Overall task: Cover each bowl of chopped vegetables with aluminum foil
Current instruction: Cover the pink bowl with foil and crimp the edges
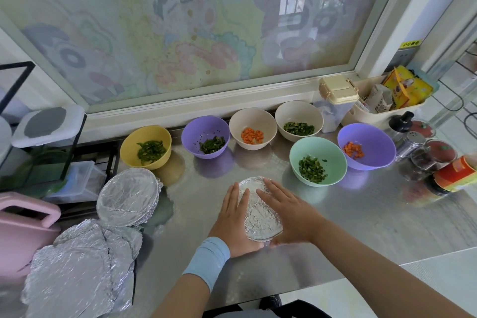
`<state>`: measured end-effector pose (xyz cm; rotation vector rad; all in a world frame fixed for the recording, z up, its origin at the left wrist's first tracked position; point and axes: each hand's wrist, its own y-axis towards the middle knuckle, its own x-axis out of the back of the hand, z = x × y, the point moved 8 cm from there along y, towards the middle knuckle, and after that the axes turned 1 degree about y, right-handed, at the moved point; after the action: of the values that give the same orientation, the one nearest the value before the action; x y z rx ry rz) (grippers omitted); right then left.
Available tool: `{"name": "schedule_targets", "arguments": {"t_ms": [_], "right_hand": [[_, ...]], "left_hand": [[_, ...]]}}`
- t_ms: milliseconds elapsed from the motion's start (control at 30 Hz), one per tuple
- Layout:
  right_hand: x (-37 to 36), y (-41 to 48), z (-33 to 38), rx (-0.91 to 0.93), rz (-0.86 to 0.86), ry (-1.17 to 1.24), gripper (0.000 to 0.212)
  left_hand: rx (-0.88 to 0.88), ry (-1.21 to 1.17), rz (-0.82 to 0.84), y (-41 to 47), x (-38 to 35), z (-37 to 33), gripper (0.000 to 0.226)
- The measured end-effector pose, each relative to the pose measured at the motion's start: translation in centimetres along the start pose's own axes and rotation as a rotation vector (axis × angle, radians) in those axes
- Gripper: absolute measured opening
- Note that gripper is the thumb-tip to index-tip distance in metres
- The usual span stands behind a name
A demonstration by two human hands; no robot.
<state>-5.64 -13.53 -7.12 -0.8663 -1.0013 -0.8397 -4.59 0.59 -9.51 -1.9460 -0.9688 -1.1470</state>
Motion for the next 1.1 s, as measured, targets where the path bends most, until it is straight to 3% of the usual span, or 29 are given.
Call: {"name": "schedule_targets", "arguments": {"t_ms": [233, 467, 567, 667, 767, 867, 1100], "right_hand": [[0.2, 0.2, -0.5, 0.000, -0.007, -0.005, 0.128], [0.7, -0.9, -4.4, -0.245, -0.083, 0.006, 0.110], [0.4, -1.4, -5.4, -0.369, -0.092, 0.217, 0.097], [0.7, -1.4, -5.5, -0.435, -0.269, 0.318, 0.097], [1.7, -3.1, -6.4, -0.715, -0.499, 0.588, 0.080], [2.2, -4.0, -7.0, -0.912, -0.554, 0.686, 0.061], [3.3, -1.9, -5.3, -0.720, -0.575, 0.409, 0.051]], "left_hand": [[0.052, -0.020, -0.022, -0.1, 0.2, 0.3, 0.126], [0.098, -0.053, -0.005, -0.9, 1.2, 1.8, 0.135], [0.091, -0.195, -0.051, 0.2, 2.8, 1.9, 0.105], [0.183, -0.417, -0.126, 2.8, 3.9, 2.1, 0.064], [0.363, -0.677, -0.103, 4.6, 3.6, 2.4, 0.051], [0.412, -0.716, -0.098, 5.0, 3.8, 2.6, 0.045], [0.422, -0.642, -0.107, 4.0, 4.4, 4.2, 0.035]]}}
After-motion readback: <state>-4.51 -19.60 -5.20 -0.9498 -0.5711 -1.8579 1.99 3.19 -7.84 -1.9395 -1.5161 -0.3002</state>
